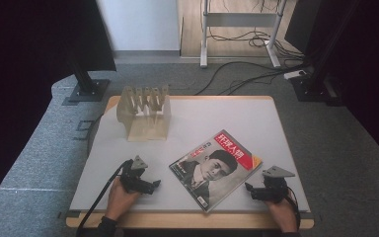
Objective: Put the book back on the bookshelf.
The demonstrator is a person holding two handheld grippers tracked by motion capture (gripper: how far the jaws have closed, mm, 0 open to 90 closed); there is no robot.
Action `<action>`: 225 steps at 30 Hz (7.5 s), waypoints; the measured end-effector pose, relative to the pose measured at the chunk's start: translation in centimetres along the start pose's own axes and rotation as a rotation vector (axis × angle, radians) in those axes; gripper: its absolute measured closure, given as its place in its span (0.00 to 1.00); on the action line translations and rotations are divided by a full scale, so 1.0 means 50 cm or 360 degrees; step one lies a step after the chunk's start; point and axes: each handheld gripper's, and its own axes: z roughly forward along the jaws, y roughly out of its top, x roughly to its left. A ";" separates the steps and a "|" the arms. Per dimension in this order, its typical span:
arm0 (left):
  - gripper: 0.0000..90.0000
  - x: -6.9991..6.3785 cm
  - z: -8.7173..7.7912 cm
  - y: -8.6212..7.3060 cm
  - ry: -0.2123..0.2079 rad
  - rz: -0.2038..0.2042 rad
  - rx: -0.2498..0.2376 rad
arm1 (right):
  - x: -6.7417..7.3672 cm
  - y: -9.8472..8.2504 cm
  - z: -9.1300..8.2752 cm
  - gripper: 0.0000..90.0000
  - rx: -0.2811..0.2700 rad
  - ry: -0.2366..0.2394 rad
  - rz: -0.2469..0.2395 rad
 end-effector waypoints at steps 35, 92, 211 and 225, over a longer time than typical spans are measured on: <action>0.00 -0.070 0.123 0.153 -0.0369 0.0278 0.0037 | 0.025 0.050 0.045 0.00 0.0064 0.0033 0.0039; 0.00 -0.128 0.049 0.055 -0.0233 0.0289 0.0022 | -0.010 0.161 0.165 0.00 0.0130 0.0100 -0.0083; 0.52 -0.023 0.062 0.213 -0.0624 0.0316 0.0037 | 0.105 0.485 -0.117 0.95 -0.0369 0.0351 -0.0547; 0.87 -0.013 0.012 0.233 -0.0767 0.0287 -0.0013 | 0.101 0.490 -0.123 0.95 -0.0378 0.0333 -0.0560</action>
